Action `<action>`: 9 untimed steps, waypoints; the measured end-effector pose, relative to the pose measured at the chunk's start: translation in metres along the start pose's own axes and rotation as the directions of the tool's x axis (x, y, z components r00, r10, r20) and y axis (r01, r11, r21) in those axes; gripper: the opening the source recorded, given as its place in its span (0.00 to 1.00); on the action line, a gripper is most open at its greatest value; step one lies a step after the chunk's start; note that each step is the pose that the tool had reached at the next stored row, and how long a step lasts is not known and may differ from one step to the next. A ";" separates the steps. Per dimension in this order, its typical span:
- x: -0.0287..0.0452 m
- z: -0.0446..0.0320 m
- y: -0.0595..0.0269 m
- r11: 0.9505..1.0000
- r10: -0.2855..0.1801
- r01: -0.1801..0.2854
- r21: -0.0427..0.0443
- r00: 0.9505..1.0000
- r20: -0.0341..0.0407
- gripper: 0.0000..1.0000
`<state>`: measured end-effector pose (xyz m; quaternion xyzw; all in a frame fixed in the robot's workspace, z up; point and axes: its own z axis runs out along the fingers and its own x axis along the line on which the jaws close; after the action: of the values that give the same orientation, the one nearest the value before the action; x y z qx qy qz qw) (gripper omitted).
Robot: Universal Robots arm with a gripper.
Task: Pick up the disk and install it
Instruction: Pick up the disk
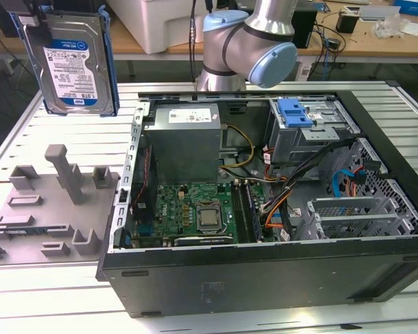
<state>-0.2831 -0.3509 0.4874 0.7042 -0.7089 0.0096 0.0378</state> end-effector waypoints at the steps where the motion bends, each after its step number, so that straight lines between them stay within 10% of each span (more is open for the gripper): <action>1: 0.0000 0.0000 0.0000 1.000 0.000 0.000 0.000 1.000 0.000 0.36; 9: 0.0002 -0.0001 -0.0036 1.000 0.000 0.000 0.000 1.000 0.000 0.36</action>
<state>-0.2794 -0.3511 0.4874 0.7042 -0.7089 0.0096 0.0379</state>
